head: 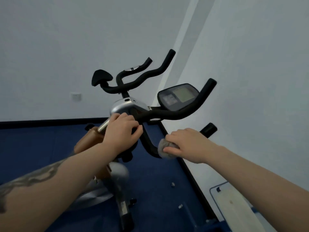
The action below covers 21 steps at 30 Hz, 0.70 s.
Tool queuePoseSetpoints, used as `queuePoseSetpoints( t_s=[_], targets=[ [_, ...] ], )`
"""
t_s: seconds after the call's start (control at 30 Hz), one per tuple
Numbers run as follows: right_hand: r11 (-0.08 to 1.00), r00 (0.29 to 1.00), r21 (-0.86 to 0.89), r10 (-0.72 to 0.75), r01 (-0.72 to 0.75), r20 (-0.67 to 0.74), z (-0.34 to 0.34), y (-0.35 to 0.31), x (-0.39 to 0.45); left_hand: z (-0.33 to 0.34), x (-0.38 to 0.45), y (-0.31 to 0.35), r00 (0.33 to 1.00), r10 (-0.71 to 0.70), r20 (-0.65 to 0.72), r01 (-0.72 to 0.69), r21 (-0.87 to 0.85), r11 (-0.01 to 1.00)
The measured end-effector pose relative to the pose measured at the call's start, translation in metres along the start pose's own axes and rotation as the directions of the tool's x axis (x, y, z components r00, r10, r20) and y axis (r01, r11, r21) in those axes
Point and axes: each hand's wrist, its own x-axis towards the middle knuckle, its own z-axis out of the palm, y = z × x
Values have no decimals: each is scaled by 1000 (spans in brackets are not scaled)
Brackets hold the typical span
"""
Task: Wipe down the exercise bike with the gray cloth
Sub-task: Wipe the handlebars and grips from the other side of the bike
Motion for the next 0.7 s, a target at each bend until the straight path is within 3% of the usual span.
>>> queuePoseSetpoints(
  t_s=[0.17,0.33,0.43,0.5,0.7],
  targets=[
    [987,994,-154,32,-48,-105,-11,54,-29,5,1,-5,999,30,-39,-34,-103,994],
    [942,977,-286,134,-177,-165,14,20,-3,11,0,-7,990,27,-138,-41,-103,994],
    [961,950,-50,261,-273,-169,32,-31,35,10,2,-8,989,5,-145,-17,-83,996],
    [951,934,1,303,-308,-187,42,-55,48,8,0,-9,992,1,-123,-12,-91,996],
    [992,958,-95,50,-79,-281,24,-7,8,3,-2,-7,996,9,-89,-22,-151,988]
  ],
)
